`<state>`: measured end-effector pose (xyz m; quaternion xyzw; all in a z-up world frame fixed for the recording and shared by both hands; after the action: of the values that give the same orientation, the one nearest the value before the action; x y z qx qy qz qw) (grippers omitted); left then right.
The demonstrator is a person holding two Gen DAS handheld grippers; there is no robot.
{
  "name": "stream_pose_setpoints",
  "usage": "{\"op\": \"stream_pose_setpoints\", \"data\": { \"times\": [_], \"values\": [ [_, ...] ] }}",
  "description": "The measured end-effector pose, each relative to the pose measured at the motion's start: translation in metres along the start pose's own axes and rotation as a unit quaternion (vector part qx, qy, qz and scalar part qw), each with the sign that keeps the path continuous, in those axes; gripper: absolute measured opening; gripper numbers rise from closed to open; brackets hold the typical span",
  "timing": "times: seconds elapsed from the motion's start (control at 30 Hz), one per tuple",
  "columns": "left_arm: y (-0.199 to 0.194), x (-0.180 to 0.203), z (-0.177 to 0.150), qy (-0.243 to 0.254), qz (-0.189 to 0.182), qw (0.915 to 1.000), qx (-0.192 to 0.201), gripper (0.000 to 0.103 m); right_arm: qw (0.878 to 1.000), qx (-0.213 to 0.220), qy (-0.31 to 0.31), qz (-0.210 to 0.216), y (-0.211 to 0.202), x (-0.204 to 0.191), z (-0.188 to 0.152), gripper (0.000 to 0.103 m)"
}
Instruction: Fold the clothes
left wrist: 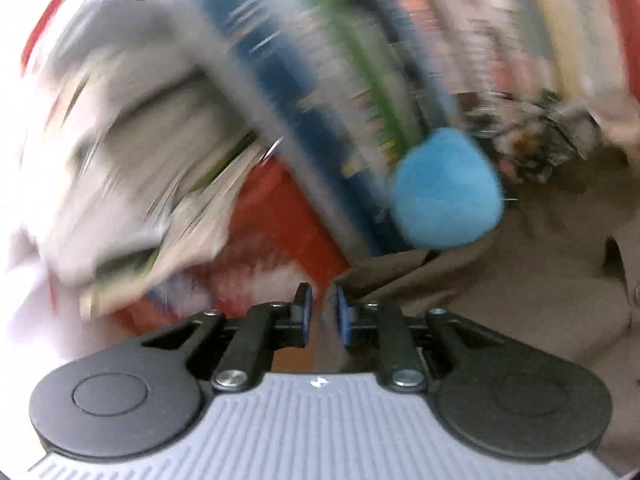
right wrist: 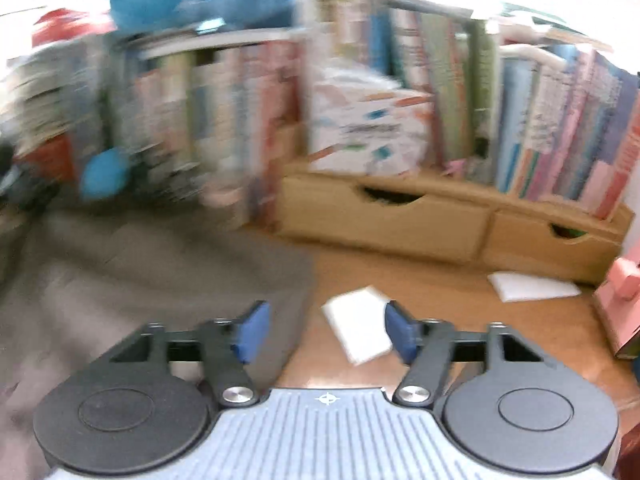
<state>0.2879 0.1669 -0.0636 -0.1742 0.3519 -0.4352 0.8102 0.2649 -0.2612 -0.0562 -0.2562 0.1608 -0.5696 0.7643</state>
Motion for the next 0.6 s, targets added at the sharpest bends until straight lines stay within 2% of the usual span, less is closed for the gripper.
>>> {"op": "stream_pose_setpoints", "data": {
  "times": [0.03,0.07,0.13,0.23,0.27,0.4,0.43,0.53,0.6],
  "values": [
    [0.003,-0.012,-0.003,-0.029,-0.021,0.9991,-0.022,0.035,1.0,-0.005,-0.006,0.01,-0.01,-0.007,-0.009,0.067],
    [0.005,-0.024,-0.007,-0.057,-0.038,0.9968,-0.042,0.034,1.0,-0.013,-0.007,0.008,-0.014,-0.01,-0.015,0.067],
    [-0.003,-0.04,-0.015,-0.07,-0.035,0.9959,-0.045,0.033,1.0,-0.029,-0.007,0.0,-0.021,-0.015,-0.026,0.067],
    [-0.042,-0.053,-0.028,-0.029,-0.004,0.9995,0.01,0.034,0.998,-0.054,-0.006,-0.011,-0.03,-0.022,-0.041,0.067],
    [-0.057,-0.057,-0.033,-0.015,0.006,0.9995,0.029,0.037,0.998,-0.062,-0.006,-0.014,-0.034,-0.025,-0.046,0.067],
    [-0.118,-0.083,-0.055,0.02,0.018,0.9943,0.104,0.06,0.995,-0.095,-0.005,-0.029,-0.047,-0.034,-0.067,0.063],
    [-0.13,-0.096,-0.061,0.018,0.004,0.9941,0.107,0.064,0.994,-0.103,-0.005,-0.033,-0.05,-0.037,-0.072,0.062],
    [-0.152,-0.11,-0.09,0.005,-0.104,0.9916,0.076,0.066,0.991,-0.127,-0.004,-0.044,-0.06,-0.044,-0.088,0.062],
    [-0.165,-0.11,-0.112,-0.005,-0.177,0.9827,0.054,0.066,0.985,-0.134,-0.015,-0.112,-0.07,-0.032,-0.09,0.062]
  ]
}}
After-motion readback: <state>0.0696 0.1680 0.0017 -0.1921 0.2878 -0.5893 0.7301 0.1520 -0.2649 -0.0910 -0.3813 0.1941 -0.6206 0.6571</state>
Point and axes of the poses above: each gripper's, at about its wrist camera, not at the fingertips, and y roughly the way its jaws point, x to its right, z to its top, the point moved 6 cm from there along y, roughly the way its jaws point, and after that the axes turned 1 degree about -x, right-handed, at the moved point
